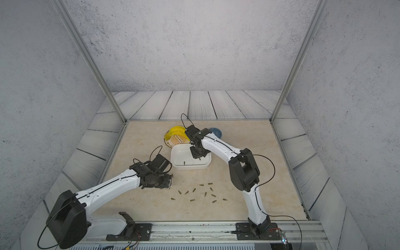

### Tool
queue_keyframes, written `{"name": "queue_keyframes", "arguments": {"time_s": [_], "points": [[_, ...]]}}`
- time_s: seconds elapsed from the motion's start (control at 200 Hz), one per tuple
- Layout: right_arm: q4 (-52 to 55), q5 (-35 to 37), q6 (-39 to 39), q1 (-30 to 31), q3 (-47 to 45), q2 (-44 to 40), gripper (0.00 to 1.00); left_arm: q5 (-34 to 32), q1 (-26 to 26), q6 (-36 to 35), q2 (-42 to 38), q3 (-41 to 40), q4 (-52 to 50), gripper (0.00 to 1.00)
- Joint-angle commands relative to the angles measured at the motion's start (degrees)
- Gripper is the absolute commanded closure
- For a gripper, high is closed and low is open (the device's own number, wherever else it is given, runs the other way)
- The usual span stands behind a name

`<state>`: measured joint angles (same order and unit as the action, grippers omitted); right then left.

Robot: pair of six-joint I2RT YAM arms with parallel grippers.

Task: Put the bit on the desktop into the storage box
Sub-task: Place the screwdriver bit in the storage box.

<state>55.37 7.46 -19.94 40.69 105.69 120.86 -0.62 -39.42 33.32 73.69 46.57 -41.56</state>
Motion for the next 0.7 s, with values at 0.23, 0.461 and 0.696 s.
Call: {"name": "queue_keyframes", "arguments": {"time_s": [0.23, 0.461, 0.696], "points": [[-1.0, -0.3, -0.6, -0.3, -1.4, 1.7, 0.75, -1.3, -8.1, 3.9, 3.9, -1.2, 2.1, 0.29], [-3.8, -0.2, -3.0, -0.3, -6.4, -4.4, 0.65, -0.5, -11.6, 2.1, 3.9, -4.2, 4.6, 0.31], [-2.5, 0.7, -3.9, -0.4, -10.3, -14.3, 0.61, -0.5, -12.0, 3.6, 2.1, -6.2, 4.5, 0.31]]}}
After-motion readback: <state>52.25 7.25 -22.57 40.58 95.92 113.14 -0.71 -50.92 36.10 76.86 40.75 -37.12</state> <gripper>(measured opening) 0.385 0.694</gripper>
